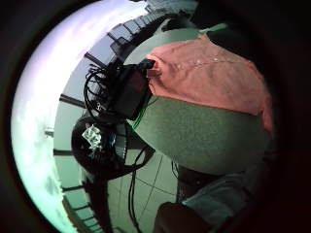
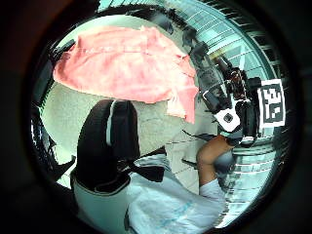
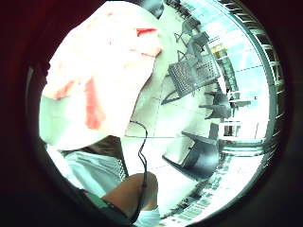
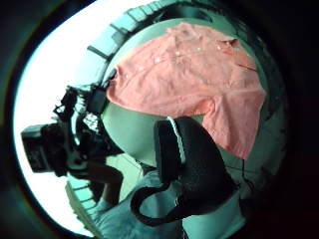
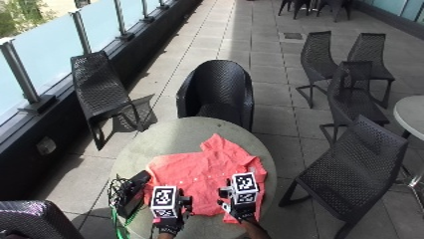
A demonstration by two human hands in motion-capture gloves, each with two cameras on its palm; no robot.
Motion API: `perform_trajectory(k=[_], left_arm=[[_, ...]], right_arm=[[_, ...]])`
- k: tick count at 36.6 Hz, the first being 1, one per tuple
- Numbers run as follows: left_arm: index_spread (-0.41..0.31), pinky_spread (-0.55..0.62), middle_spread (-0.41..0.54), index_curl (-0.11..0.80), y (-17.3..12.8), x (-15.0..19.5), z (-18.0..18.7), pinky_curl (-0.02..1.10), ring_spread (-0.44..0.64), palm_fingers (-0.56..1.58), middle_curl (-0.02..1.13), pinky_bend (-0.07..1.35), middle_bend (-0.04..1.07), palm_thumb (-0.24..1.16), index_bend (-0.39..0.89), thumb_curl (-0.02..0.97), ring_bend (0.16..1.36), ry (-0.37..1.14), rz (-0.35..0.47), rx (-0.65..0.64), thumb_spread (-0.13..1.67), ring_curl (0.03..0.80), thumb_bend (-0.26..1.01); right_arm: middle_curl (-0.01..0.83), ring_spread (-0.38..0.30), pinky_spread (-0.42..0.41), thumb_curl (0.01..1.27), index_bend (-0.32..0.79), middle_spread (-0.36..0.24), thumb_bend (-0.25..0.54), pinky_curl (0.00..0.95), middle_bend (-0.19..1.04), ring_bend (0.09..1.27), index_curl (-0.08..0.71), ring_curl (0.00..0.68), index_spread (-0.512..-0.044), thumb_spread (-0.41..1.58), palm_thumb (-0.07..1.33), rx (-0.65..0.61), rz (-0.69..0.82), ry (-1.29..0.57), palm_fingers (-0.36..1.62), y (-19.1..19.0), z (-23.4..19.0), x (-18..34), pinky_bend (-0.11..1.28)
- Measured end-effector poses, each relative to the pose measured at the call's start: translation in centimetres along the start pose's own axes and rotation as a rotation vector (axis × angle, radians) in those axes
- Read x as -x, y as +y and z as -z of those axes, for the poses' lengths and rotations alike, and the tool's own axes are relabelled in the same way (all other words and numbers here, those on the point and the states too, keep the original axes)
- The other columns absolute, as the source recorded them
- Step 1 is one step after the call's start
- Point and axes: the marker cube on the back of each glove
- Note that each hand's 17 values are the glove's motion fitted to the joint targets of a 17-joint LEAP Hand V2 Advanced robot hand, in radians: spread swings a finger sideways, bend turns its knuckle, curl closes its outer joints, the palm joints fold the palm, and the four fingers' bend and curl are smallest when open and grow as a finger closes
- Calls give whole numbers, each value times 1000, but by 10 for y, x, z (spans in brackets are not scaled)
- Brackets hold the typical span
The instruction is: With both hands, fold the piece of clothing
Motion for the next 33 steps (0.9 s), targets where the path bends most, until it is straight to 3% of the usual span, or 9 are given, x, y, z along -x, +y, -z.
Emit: perform_trajectory(k=[5,12,17,33], left_arm=[[-40,254,26,72,-4,-4,-7,122,151,397,107,441,180,265,121,89,502,8,-14,26,719,157,156],[-41,337,39,121,-8,-12,-12,168,192,353,168,492,183,281,133,139,545,10,-41,57,981,208,137],[-37,366,42,146,-12,-9,-19,186,206,333,198,516,187,286,131,169,562,-1,-32,67,1077,226,114],[-27,399,50,194,-7,-22,-21,222,219,284,272,558,197,330,118,244,603,-15,-51,71,1175,261,49]], right_arm=[[105,94,176,86,143,-22,196,132,244,231,90,70,-275,709,329,-12,-12,-2,200,-1,2,0,370],[161,134,225,128,143,-22,178,186,246,251,134,109,-344,977,357,-26,-8,-6,163,0,8,1,393],[193,148,241,153,145,-22,157,211,247,260,157,129,-366,1078,369,-21,-6,-8,147,4,13,0,398],[260,164,258,218,155,-13,81,259,233,264,225,172,-370,1186,407,-3,6,3,138,8,14,-5,383]])
